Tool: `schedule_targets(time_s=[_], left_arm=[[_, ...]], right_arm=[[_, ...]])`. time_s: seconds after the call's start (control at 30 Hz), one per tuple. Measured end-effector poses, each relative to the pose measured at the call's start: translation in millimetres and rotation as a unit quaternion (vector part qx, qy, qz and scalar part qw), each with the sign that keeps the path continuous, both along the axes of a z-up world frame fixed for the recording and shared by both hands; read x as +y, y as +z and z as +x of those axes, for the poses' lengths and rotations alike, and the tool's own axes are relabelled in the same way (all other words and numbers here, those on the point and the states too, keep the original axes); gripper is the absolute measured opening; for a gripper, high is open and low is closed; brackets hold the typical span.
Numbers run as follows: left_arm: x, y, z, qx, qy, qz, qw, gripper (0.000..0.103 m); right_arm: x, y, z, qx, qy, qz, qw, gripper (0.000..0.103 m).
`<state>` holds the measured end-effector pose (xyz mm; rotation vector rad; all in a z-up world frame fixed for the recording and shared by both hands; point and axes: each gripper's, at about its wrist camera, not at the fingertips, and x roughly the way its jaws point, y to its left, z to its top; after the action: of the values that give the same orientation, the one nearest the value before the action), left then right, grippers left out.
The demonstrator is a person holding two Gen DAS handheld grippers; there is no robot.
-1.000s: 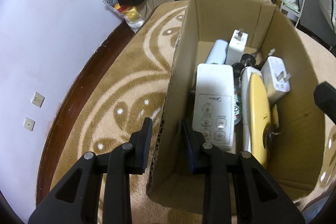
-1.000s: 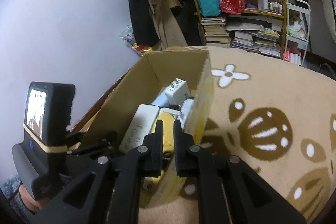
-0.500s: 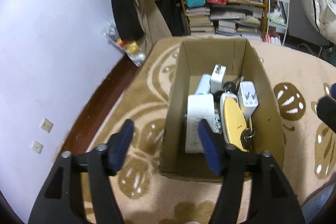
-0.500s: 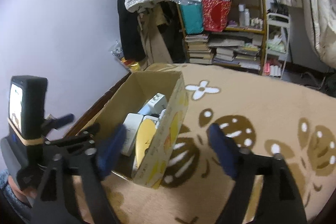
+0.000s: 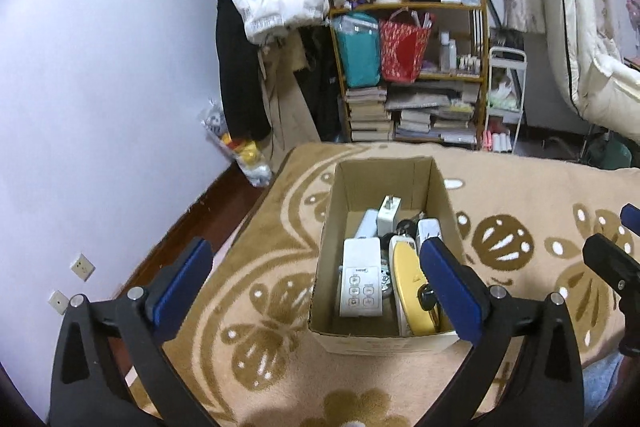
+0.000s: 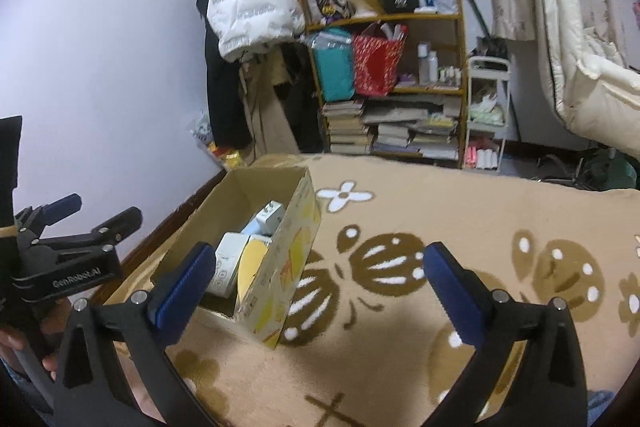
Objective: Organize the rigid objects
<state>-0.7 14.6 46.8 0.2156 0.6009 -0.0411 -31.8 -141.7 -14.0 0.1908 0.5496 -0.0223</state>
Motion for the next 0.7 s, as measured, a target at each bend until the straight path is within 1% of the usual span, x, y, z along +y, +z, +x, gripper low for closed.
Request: schedule_targets(time_s=[0.13,0.2,0.27,0.33,0.47,0.57,0.7], left_arm=[[-1,9,-23,-0.029,-0.016,-0.005,0.9994,0.102],[-3,9,-34,-0.043,-0.019,0.001,0.9989,0.102],[-4,6,-45,-0.055,-0.018,0.003,0.9983,0.102],[-3,2,-54,-0.06,-0.019,-0.003,0.998,0.102],[-2,-4,-56,-0.066,-0.02,-0.012,0.9975,0.102],[0,-7,-57,-0.069,-0.021,-0.021,0.9972,0.102],[3,-10,-58,-0.077,-0.023,-0.033,0.9962,0.102]], right_arm=[[-2,6,-22,-0.035,-0.017,-0.016,0.999,0.103],[-2,7,-32,-0.051,-0.022,-0.015,0.998,0.103],[-4,6,-37,-0.054,-0.022,-0.008,0.998,0.103],[-5,4,-41,-0.057,-0.021,-0.004,0.998,0.103],[-5,-2,-45,-0.062,-0.023,0.002,0.998,0.103],[-3,-6,-49,-0.069,-0.037,-0.017,0.997,0.103],[2,-11,-53,-0.07,-0.035,-0.02,0.997,0.103]])
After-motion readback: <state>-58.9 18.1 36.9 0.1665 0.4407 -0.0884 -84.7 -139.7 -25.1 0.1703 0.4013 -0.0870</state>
